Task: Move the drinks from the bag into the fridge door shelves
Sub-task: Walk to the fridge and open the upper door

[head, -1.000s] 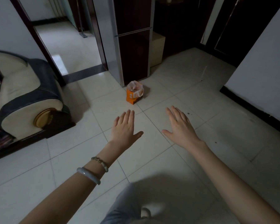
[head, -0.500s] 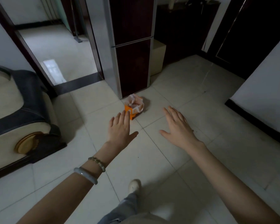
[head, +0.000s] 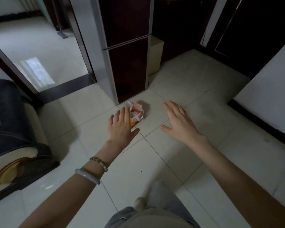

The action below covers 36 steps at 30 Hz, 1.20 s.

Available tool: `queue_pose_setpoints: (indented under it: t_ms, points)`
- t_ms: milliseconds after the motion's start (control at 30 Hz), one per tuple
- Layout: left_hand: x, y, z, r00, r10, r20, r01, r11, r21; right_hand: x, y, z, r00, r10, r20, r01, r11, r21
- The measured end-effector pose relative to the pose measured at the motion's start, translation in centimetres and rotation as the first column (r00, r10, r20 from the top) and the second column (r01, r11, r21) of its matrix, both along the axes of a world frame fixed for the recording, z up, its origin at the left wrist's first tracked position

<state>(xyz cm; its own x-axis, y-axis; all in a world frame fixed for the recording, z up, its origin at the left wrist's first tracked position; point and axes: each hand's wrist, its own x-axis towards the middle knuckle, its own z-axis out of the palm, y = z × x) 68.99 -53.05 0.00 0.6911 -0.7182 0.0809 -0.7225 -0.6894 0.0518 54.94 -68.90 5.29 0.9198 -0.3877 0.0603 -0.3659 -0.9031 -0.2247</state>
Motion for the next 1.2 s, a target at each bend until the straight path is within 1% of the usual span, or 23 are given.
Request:
queue_pose_setpoints:
  t_ms: [133,233,367,600,700,833,933,1200]
  points:
    - [3.0,-2.3,-0.1,0.999,-0.005,0.041,0.004,1.000,0.026,3.2,-2.4,-0.3,1.000,0.013,-0.001,-0.013,1.000,0.005]
    - [5.3,-4.4,-0.4,0.998,0.017,0.056,-0.015,1.000,-0.021,5.8,-4.7,-0.8,1.000,0.024,-0.008,-0.024,1.000,0.004]
    - [9.1,-7.6,-0.9,0.998,0.047,0.038,-0.045,0.998,-0.038,10.1,-8.5,-1.3,0.998,0.058,-0.008,-0.059,0.998,-0.009]
    - [16.8,-16.4,-0.6,0.995,0.100,-0.001,-0.099,0.995,0.023,18.4,-17.8,-1.1,0.995,0.097,-0.010,-0.097,0.995,0.000]
    - [20.0,-20.7,-0.4,0.993,0.120,0.005,-0.120,0.993,0.006,21.8,-22.3,-0.8,0.994,0.106,-0.020,-0.106,0.994,-0.004]
    - [23.9,-25.4,-0.2,0.986,0.162,-0.030,-0.163,0.986,-0.025,26.3,-27.3,-0.6,0.991,0.128,-0.030,-0.128,0.992,-0.001]
    - [26.1,-27.3,-0.7,0.980,0.199,-0.030,-0.199,0.980,-0.012,29.1,-29.8,-0.8,0.987,0.155,-0.040,-0.155,0.988,0.008]
    - [32.2,-29.4,-2.0,0.947,0.302,-0.112,-0.298,0.953,0.053,36.6,-33.6,-2.9,0.966,0.241,-0.090,-0.235,0.969,0.069]
